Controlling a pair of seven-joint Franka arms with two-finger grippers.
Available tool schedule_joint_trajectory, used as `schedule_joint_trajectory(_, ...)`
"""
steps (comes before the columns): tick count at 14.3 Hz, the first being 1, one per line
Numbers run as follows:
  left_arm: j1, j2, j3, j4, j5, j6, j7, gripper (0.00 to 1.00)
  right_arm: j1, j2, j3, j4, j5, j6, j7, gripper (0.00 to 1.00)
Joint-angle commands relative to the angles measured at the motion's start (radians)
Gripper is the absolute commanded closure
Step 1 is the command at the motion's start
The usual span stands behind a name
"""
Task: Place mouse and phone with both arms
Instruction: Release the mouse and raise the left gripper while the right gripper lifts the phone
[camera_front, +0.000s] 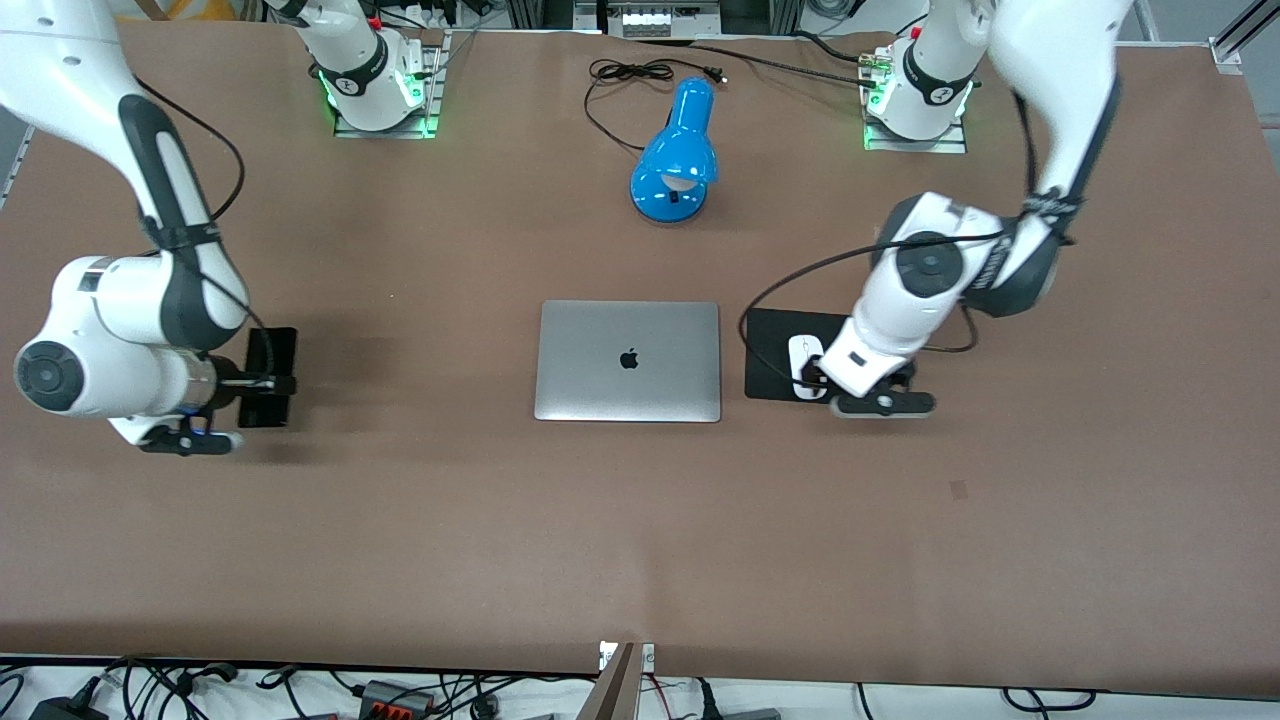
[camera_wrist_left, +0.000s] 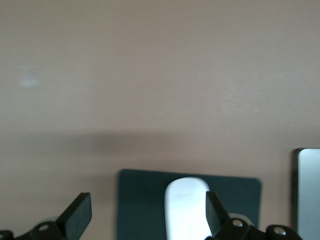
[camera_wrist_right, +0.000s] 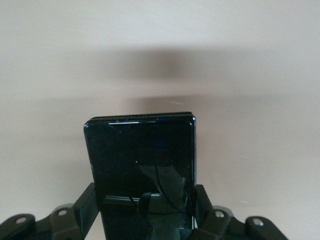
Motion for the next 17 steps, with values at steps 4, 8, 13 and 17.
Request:
schedule_joint_trajectory(4, 0.075, -0.036, -0.019, 0.236, 0.000, -0.397, 0.272, 0.00, 0.210, 0.016, 0.024, 0.030, 0.030, -0.012, 0.208, 0.79)
schedule_joint_trajectory(8, 0.174, -0.043, -0.016, 0.477, -0.148, -0.756, 0.433, 0.00, 0.291, 0.062, 0.024, 0.030, 0.074, 0.053, 0.283, 0.79)
schedule_joint_trajectory(13, 0.175, -0.120, 0.068, 0.462, -0.213, -0.811, 0.449, 0.00, 0.337, 0.104, 0.024, 0.021, 0.083, 0.084, 0.378, 0.79)
schedule_joint_trajectory(17, 0.125, -0.412, 0.168, 0.093, -0.222, -0.504, 0.451, 0.00, 0.374, 0.130, 0.023, -0.025, 0.077, 0.167, 0.425, 0.78)
